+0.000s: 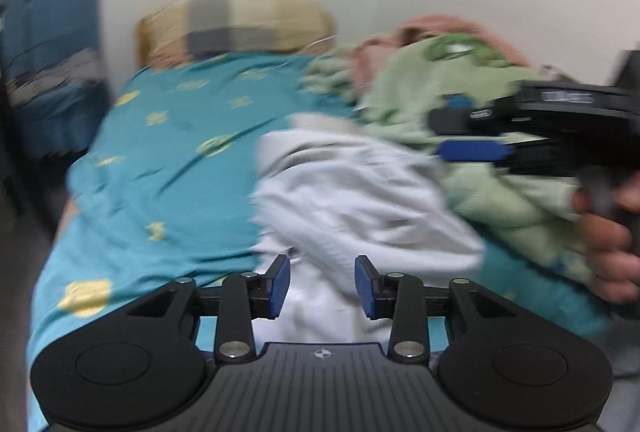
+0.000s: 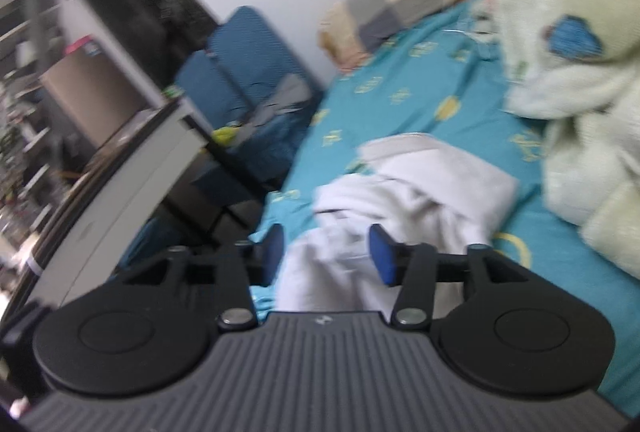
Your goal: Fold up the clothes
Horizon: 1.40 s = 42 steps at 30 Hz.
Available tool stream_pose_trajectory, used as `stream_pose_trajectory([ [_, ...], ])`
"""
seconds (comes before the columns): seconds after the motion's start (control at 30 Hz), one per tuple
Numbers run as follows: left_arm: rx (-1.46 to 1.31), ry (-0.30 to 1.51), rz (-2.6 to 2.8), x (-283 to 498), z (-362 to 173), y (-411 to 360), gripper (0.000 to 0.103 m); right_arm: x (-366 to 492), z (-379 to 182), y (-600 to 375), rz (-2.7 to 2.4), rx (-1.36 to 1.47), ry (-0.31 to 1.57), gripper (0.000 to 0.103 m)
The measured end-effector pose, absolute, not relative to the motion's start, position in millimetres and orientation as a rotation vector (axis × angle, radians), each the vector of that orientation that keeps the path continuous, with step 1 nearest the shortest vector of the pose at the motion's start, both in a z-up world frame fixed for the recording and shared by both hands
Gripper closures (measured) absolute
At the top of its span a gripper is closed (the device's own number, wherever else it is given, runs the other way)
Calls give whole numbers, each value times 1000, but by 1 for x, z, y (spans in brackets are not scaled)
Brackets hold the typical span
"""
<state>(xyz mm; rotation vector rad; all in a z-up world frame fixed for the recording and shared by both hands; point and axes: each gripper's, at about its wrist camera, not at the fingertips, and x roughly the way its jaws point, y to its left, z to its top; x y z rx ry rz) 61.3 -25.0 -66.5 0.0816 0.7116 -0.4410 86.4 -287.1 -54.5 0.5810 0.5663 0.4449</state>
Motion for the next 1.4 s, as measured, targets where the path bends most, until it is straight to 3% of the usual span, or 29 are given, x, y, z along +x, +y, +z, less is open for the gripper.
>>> stream_pose_trajectory([
  [0.27, 69, 799, -276, 79, -81, 4, 64, 95, -62, -219, 504, 263, 680, 51],
  [0.3, 61, 797, -274, 80, -81, 7, 63, 99, -67, -212, 481, 217, 710, 58],
  [0.33, 53, 794, -271, 80, -81, 10, 63, 101, -71, -209, 458, 198, 730, 80],
  [0.37, 46, 791, -269, 81, -81, 12, 61, 104, -74, -210, 436, 195, 744, 88],
  [0.43, 28, 782, -273, 85, -82, 11, 60, 105, -73, -220, 394, 230, 738, 93],
  [0.77, 56, 710, -340, 105, -88, -16, 58, 95, -67, -330, 27, 594, 607, 95],
  [1.17, -380, 782, -413, 135, -87, -21, 58, 94, -87, -370, -33, 733, 662, 93],
  [1.3, -560, 812, -383, 154, -98, -2, 48, 93, -87, -369, -26, 745, 670, 93],
  [1.4, -681, 880, -401, 169, -115, 4, 46, 92, -84, -368, -11, 745, 658, 92],
])
